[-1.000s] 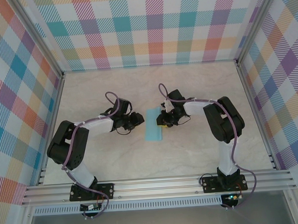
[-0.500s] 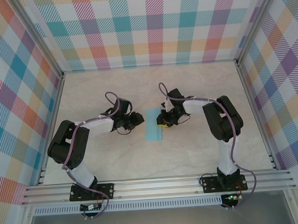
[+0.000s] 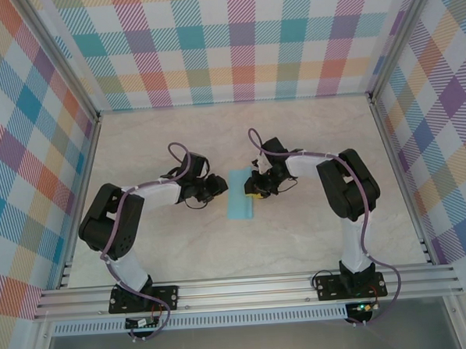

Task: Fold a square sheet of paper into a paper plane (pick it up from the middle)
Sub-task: Hold the square sheet of paper at the center of the table.

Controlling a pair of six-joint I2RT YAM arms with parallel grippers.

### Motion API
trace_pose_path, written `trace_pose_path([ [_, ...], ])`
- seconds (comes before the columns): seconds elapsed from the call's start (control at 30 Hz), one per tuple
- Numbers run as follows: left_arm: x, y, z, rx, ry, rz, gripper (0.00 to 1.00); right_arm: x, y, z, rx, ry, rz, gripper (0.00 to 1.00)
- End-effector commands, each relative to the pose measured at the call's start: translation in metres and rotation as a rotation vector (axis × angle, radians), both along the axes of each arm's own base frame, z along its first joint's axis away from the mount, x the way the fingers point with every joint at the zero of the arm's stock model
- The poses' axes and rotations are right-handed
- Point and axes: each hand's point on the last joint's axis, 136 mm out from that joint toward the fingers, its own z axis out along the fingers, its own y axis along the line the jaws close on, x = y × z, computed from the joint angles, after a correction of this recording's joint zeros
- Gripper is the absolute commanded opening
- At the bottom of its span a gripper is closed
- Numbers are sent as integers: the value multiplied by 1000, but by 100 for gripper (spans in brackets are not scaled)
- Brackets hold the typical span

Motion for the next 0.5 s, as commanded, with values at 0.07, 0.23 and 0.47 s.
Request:
trace_pose_path([
  [0.07,1,-21,6,-53,-3,-46,27,-4,-29,-46,-169,55,-50,22],
  [0.23,-3,-32,3,-67,6,-77,26,-4,-30,-48,-181,65,-58,22],
  [0.47,-7,-37,-1,-62,17,-94,24,-5,-32,-54,-197,90,-75,21],
])
